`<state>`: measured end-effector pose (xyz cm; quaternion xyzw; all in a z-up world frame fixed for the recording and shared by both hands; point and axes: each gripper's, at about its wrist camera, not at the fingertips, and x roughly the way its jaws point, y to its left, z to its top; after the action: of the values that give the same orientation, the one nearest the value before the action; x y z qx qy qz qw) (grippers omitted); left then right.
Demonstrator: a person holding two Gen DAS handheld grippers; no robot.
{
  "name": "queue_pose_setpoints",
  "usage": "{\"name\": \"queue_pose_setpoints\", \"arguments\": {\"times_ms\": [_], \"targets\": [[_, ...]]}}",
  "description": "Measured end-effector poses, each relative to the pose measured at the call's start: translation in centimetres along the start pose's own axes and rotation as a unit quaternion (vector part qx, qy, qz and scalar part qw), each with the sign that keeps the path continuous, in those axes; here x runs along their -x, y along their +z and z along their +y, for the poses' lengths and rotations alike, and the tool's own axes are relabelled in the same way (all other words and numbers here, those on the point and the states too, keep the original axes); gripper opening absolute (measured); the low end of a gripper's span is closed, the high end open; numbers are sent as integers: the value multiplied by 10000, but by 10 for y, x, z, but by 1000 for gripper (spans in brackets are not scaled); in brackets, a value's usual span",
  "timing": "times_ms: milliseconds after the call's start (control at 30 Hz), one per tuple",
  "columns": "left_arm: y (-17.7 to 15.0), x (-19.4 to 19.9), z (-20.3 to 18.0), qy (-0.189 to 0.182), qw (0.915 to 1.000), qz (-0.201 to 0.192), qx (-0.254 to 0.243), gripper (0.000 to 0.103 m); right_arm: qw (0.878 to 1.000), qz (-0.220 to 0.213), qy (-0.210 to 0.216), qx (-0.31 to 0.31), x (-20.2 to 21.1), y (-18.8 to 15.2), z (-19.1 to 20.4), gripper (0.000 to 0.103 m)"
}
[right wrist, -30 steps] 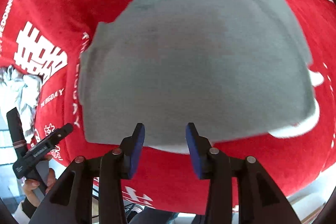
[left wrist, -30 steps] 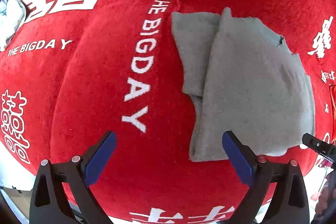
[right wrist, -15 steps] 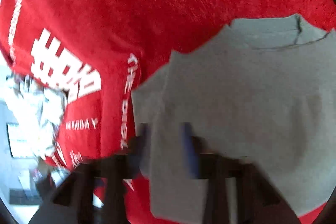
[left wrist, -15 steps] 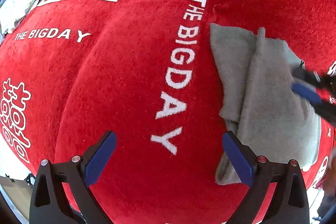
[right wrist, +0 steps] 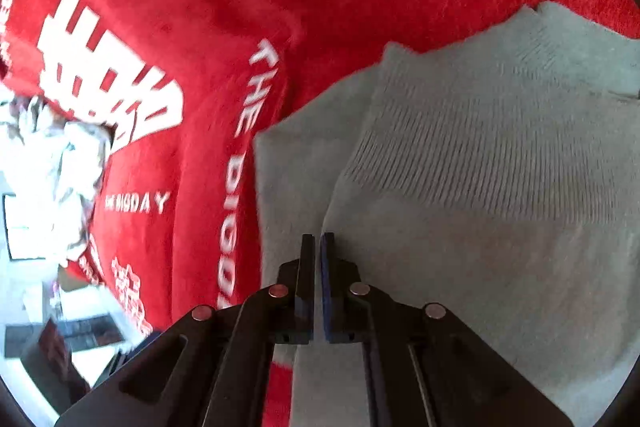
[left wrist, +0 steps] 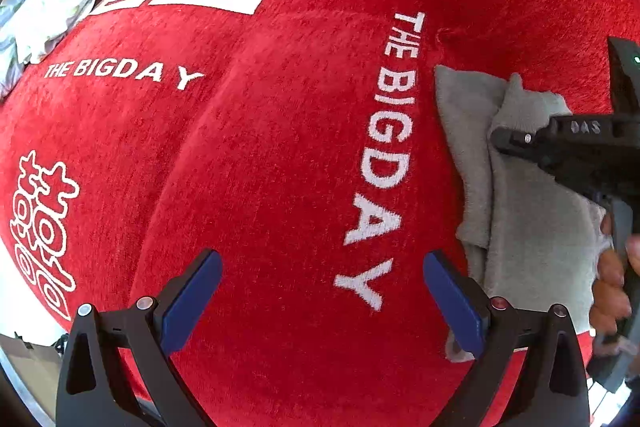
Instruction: Fold small clothes
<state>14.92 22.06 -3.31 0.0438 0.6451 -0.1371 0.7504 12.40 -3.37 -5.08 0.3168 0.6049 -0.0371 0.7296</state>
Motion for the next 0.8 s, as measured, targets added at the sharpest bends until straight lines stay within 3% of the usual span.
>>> {"name": "queue_pose_setpoints", "arguments": {"times_ms": [200,300,367,633,800], "targets": [[2,2,-9,-114,9999,68,-73,101,9987,134,325,-377,32,-44,-18,5],[2,2,-14,-118,9997,115,-169,101,9961,168,400,-766,48,-73,-41,23],[3,1,-17,-123,9996,141,-228,101,9939,154,411,-1014,56,-90,-56,44],[0,-3,-33,-78,9986,229,-479,101,9818,156,585,-1802,71,-141,-102,45],[-2,-5,-43,-71,9975,279,-643,101,9760,124,723,-2049,71,-158,-115,53]]}}
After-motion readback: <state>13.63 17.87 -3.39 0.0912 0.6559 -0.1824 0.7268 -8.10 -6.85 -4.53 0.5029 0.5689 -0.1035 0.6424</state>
